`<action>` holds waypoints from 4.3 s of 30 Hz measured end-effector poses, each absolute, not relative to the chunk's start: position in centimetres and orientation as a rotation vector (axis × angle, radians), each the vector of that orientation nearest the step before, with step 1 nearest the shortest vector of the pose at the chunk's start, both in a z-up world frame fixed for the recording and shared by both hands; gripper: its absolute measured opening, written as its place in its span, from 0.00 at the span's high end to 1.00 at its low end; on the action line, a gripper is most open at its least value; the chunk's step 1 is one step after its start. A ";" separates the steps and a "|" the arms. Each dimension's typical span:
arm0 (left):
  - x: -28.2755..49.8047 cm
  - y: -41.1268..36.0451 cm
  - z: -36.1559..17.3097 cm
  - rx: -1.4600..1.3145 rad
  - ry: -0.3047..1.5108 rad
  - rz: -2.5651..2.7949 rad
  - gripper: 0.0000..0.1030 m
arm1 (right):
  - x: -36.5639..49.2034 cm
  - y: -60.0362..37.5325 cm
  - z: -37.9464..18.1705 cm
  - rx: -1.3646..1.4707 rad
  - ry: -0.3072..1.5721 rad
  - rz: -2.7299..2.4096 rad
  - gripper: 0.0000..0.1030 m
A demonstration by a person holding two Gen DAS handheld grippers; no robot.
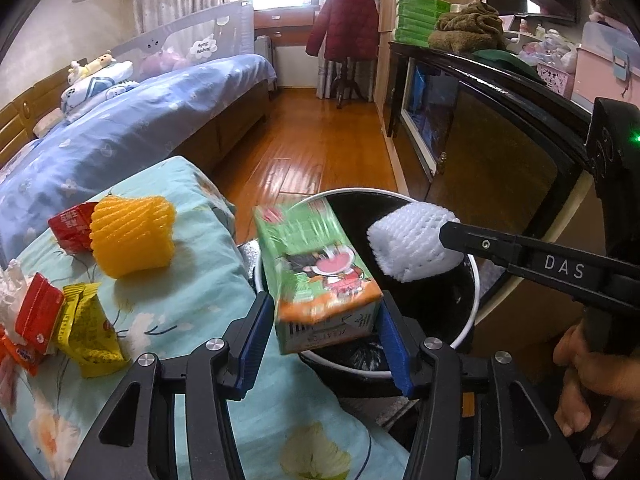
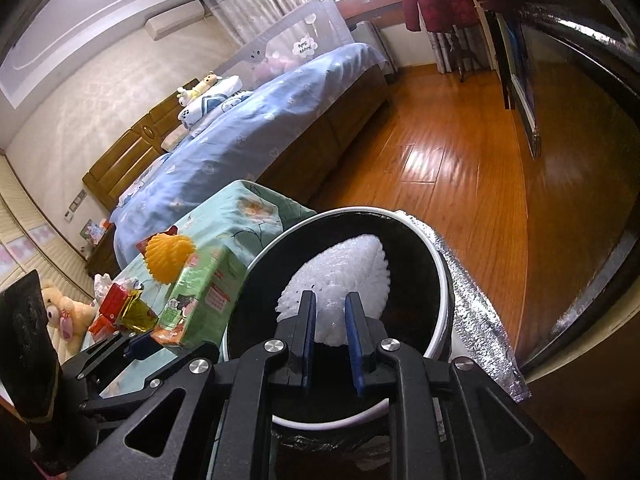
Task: Collect trash
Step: 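Open the right tool over the bin while the left tool opens, dropping the carton, then grasp the yellow snack bag with the right tool while the left tool grasps the blue plastic bag, then carry the yellow bag with the right tool while the left tool carries the blue bag to the bin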
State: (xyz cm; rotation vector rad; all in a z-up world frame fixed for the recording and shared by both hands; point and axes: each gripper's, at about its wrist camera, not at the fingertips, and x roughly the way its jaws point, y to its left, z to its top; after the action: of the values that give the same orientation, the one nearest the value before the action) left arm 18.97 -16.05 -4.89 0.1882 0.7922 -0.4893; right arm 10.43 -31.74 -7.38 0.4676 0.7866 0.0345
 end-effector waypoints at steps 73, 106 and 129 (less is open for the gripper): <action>12.6 10.5 -5.6 -0.148 0.869 0.094 0.25 | 14.2 -10.8 -8.2 0.350 0.824 0.388 0.20; 10.6 4.8 -4.3 -0.088 0.827 -0.247 0.82 | 10.2 -14.4 -7.0 0.352 0.793 0.339 0.60; 13.3 -1.5 -3.9 -0.004 0.829 -0.429 0.82 | 6.6 -23.2 -6.8 0.430 0.755 0.165 0.60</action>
State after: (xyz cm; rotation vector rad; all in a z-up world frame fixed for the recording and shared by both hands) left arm 13.34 -1.55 -3.93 -0.0039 0.8293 -0.4294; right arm 6.64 -23.25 -6.79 0.4304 0.7551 0.1647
